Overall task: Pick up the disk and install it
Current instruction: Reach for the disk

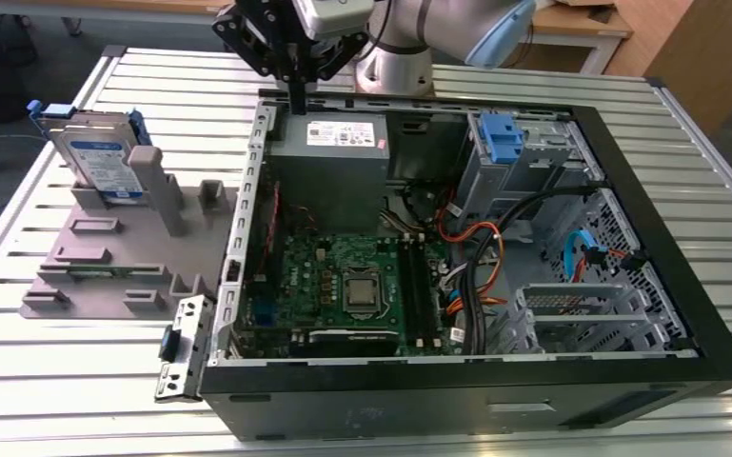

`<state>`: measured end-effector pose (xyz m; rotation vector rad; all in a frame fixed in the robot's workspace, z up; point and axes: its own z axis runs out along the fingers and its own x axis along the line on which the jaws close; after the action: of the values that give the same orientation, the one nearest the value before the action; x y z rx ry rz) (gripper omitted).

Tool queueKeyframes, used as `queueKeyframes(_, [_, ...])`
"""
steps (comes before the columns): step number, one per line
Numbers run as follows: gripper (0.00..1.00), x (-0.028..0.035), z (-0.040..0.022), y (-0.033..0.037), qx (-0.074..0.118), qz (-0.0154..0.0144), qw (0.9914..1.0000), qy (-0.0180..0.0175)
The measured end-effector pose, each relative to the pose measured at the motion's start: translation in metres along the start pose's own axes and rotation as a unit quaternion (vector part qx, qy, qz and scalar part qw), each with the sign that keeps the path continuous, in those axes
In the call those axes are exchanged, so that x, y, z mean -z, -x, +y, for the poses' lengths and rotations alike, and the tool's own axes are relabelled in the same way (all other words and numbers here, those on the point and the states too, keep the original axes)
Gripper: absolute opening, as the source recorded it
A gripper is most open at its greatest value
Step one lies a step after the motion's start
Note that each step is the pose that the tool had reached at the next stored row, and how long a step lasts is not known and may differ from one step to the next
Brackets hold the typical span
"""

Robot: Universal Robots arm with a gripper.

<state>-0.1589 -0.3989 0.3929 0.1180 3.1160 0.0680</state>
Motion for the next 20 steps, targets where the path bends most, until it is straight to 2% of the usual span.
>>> queueKeyframes(5, [0.11, -0.0002, -0.0001, -0.0009, 0.0, -0.0001, 1.0, 0.0001])
queueKeyframes(20, [0.11, -0.0004, -0.0012, -0.0151, 0.0, 0.0, 1.0, 0.0])
